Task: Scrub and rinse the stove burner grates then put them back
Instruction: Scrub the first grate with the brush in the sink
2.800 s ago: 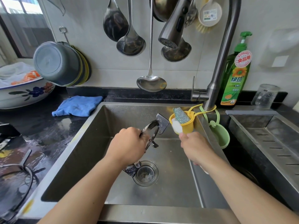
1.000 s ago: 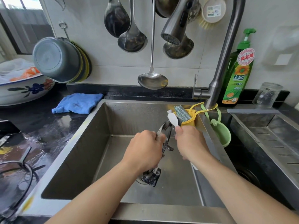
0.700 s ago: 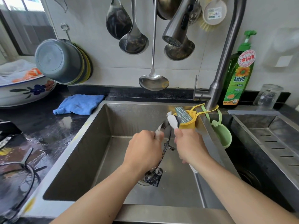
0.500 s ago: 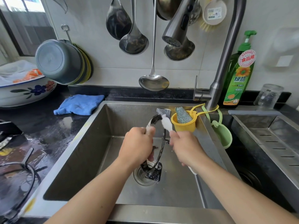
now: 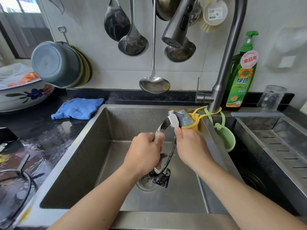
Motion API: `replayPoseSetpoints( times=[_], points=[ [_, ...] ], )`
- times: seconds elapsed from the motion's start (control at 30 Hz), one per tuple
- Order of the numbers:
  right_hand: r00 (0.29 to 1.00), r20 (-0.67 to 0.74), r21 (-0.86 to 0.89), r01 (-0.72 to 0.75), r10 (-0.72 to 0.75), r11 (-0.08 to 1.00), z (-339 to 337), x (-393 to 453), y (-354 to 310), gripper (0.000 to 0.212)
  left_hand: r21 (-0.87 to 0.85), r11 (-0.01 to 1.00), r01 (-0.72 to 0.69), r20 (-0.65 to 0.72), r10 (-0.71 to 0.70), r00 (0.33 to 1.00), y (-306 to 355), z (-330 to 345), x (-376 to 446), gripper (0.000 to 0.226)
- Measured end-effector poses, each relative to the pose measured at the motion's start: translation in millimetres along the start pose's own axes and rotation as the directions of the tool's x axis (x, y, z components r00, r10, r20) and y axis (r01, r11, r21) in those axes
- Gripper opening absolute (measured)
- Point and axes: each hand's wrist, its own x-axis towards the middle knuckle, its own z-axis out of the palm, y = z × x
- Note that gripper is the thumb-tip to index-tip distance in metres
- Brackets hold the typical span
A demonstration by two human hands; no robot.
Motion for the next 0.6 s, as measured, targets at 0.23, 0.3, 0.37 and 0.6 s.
replayPoseSetpoints(
  times=[0.23,0.3,0.37,0.6],
  points=[
    [0.934,0.298,0.362,0.080,-0.197,0.929,-14,-6,3,0.057,-0.136,0.991,0.011,0.017,-0.009,1.000,-9,-9,7,0.046],
    [0.922,0.301,0.310,0.148,-0.245,0.939,-13,-7,1,0.056,-0.154,0.988,0.013,0.034,-0.008,0.999,-11,-12,8,0.047],
    [0.937,0.239,0.258,0.191,-0.254,0.947,-15,-6,1,0.056,-0.126,0.992,0.001,0.058,0.006,0.998,-10,-12,7,0.047],
    [0.996,0.060,0.085,0.055,-0.060,0.995,-17,1,1,0.059,-0.111,0.994,0.002,0.042,0.002,0.999,-6,-5,5,0.048]
  ],
)
